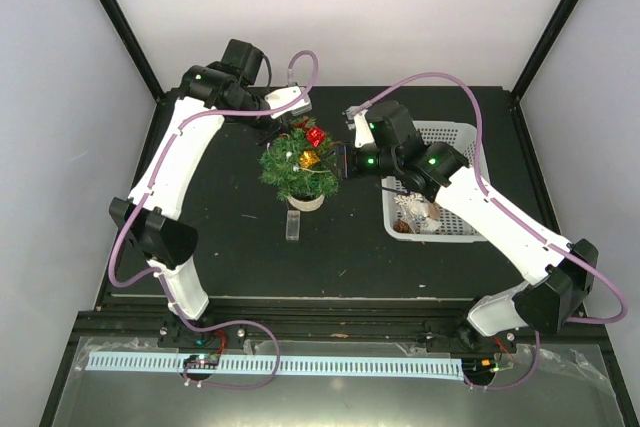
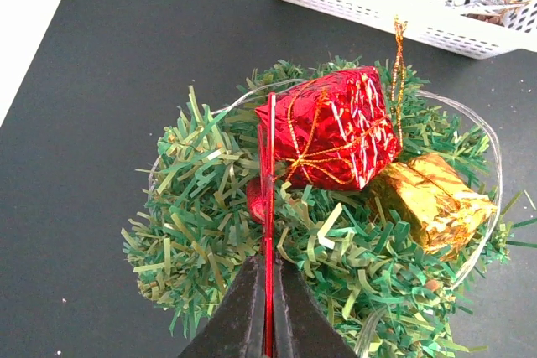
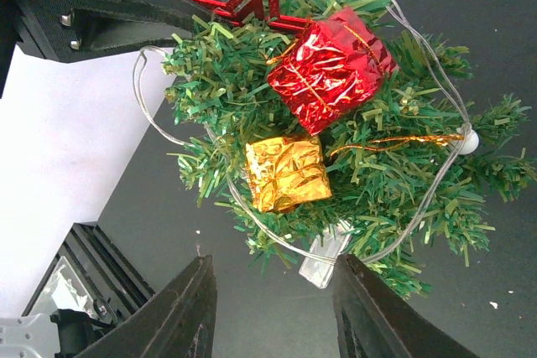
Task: Decorate the small christmas tree
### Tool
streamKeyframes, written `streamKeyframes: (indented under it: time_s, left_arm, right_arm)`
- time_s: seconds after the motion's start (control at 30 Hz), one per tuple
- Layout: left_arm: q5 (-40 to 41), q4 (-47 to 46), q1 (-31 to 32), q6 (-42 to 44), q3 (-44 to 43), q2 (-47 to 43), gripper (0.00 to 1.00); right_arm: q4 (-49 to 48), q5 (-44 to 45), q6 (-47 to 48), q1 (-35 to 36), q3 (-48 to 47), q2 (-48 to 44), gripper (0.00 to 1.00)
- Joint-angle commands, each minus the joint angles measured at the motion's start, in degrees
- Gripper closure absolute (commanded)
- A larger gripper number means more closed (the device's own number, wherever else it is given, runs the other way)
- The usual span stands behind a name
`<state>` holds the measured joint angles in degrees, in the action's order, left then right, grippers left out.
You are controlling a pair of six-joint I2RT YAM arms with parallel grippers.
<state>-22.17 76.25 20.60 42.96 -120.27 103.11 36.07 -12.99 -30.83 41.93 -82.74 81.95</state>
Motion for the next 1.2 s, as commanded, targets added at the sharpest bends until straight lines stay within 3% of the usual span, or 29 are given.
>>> streamKeyframes:
  time_s: [0.0,0.1,0.2,0.3,0.77,1.17]
  left_arm:
    - [2.87,-0.66,0.41,-0.20,0.30,-1.80,0.94]
    - [2.93,-1.63,0.41,-0.72,0.17,-2.15,0.83]
    - [2.93,-2.29,0.41,-1.19,0.12,-2.53,0.65]
    - [2.93,-2.63,0.41,-1.29,0.11,-2.89,0.59]
    - [6.50,-3.51,-0.41,-2.30,-0.11,-3.80,0.63]
    - [0.65,-3.09,-9.59,-6.32,-0.05,-8.81,0.63]
  right_arm:
    - [-1.29,-0.70,-0.29,-0.59,0.72,-0.04,0.59]
    - [-1.39,-0.72,-0.34,-0.54,0.69,0.07,0.59]
    - [-1.40,-0.67,-0.29,-0.62,0.65,0.05,0.59]
    - [-1.31,-0.33,-0.37,-0.66,0.65,-0.10,0.59]
    - [-1.01,0.89,-0.47,-0.93,0.83,-1.14,0.59]
    - [1.51,9.90,-1.43,-3.14,2.35,-5.69,0.59]
